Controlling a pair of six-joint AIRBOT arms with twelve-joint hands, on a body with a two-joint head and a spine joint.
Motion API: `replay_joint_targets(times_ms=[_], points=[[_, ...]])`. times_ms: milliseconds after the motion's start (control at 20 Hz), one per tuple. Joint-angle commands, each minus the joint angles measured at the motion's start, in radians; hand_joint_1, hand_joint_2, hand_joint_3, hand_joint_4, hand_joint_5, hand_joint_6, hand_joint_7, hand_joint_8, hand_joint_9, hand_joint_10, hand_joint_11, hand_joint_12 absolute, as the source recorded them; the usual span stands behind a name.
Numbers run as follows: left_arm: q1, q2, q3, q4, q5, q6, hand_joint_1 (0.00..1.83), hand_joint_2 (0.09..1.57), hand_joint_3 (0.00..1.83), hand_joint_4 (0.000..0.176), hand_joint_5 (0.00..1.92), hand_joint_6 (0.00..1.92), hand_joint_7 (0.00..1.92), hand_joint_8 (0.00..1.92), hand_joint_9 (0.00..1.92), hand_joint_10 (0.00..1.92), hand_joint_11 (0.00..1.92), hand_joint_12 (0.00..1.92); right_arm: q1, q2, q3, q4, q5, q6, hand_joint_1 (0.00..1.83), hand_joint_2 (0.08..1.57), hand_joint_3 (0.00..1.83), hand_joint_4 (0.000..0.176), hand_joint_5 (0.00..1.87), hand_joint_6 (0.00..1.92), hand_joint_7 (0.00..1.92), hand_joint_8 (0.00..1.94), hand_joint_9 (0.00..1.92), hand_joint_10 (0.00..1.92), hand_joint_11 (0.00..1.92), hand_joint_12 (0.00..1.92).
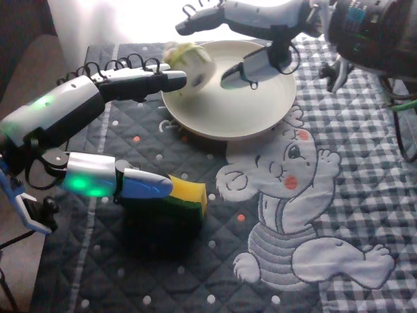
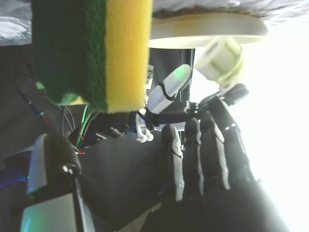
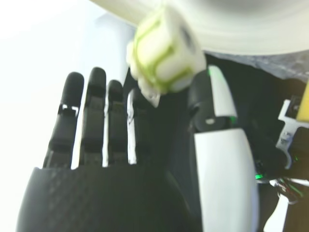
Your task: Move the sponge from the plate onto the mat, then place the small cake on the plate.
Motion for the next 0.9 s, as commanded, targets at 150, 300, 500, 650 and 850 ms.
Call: replay_joint_targets(times_ms=[150, 300, 500, 650, 850], points=[[-0.002, 0.010, -0.008, -0.027, -0.152, -0.005, 0.89, 0.81, 0.01, 0.022, 0.35, 0.00, 0.25, 0.00, 0.20, 0.01, 0.00, 0.86, 0.007, 0.120, -0.070, 0.046, 0.113, 0.003, 0.89, 1.00, 0.00, 0.032, 0.32, 0.00, 0.38, 0.00, 0.43, 0.00, 0.02, 1.01], [0.022, 0.029, -0.022, -0.059, -0.198, -0.005, 0.84, 0.78, 0.00, 0.022, 0.35, 0.00, 0.26, 0.00, 0.20, 0.01, 0.00, 0.95, 0.000, 0.247, -0.153, 0.106, 0.197, 0.003, 0.89, 0.97, 0.00, 0.032, 0.34, 0.00, 0.41, 0.00, 0.41, 0.00, 0.01, 0.98], [0.086, 0.063, -0.049, -0.125, -0.287, 0.004, 0.77, 0.80, 0.00, 0.000, 0.38, 0.00, 0.26, 0.00, 0.20, 0.00, 0.00, 1.05, -0.073, 0.401, -0.259, 0.272, 0.402, 0.003, 0.74, 0.99, 0.00, 0.060, 0.31, 0.00, 0.38, 0.00, 0.40, 0.00, 0.00, 0.74], [0.124, 0.080, -0.067, -0.167, -0.375, 0.006, 0.86, 0.78, 0.00, 0.000, 0.36, 0.00, 0.25, 0.00, 0.20, 0.00, 0.00, 0.97, -0.236, 0.509, -0.349, 0.466, 0.619, -0.008, 0.81, 0.96, 0.00, 0.103, 0.31, 0.00, 0.41, 0.00, 0.39, 0.00, 0.06, 0.52], [0.172, 0.097, -0.092, -0.213, -0.472, 0.006, 0.83, 0.79, 0.00, 0.000, 0.27, 0.00, 0.18, 0.00, 0.17, 0.01, 0.00, 0.81, -0.416, 0.581, -0.439, 0.648, 0.838, -0.053, 0.96, 1.02, 0.02, 0.084, 0.30, 0.00, 0.39, 0.00, 0.39, 0.00, 0.04, 0.49]])
